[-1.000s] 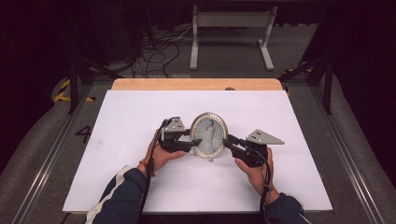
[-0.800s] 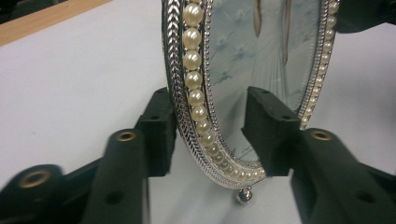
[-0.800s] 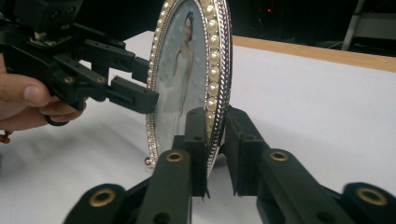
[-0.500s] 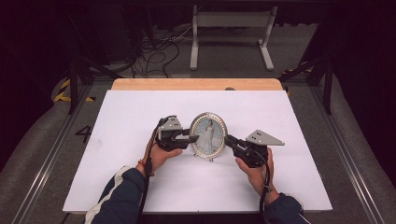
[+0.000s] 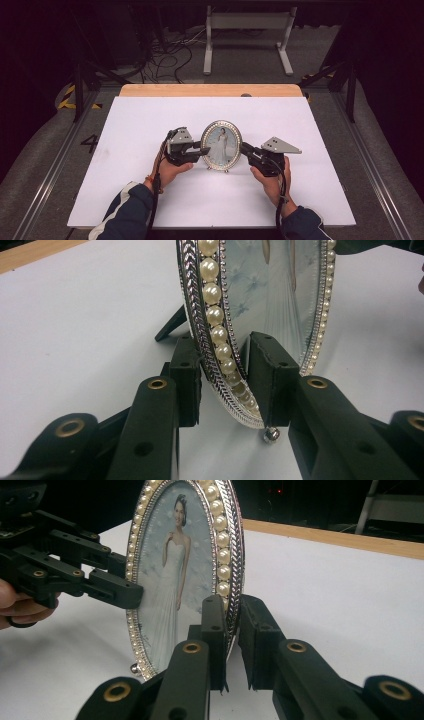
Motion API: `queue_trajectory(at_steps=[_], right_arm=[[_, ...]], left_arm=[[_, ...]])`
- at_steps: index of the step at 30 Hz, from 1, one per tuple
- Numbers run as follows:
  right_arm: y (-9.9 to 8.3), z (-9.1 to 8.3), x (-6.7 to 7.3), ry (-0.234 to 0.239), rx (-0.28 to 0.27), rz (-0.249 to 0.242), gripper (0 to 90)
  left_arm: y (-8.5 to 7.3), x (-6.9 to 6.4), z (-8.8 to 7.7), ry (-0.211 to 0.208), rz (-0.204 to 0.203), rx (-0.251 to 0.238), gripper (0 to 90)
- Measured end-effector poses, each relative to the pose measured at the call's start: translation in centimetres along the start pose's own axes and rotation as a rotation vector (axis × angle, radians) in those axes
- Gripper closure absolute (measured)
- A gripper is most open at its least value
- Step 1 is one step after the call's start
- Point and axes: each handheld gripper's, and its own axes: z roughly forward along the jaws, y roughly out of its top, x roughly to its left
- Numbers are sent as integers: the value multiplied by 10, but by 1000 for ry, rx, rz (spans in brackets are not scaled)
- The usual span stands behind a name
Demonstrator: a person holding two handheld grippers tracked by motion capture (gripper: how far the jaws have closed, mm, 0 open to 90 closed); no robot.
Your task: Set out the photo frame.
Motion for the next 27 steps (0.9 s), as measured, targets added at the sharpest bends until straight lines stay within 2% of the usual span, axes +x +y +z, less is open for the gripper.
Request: queue_trajectory(at_steps=[16,17,18,19,21,22,27], right_arm=[[3,4,-3,18,13,-13,811],[3,4,-3,15,12,-12,830],[4,5,-2,-11,7,-15,828],[3,5,-3,-16,6,-11,828],[3,6,-4,-13,3,0,830],[2,6,-5,-2,0,13,831],[4,6,-2,-11,5,-9,831]], left_arm=[[-3,-4,-3,19,-23,-4,678],[-3,-4,-3,11,-21,-7,679],[-3,-4,-3,11,-21,-7,681],[-3,-5,-3,18,-6,-5,680],[-2,-6,-3,20,5,-3,678],[-3,-6,-3,19,-4,-7,679],[-4,-4,-3,9,-7,-5,680]])
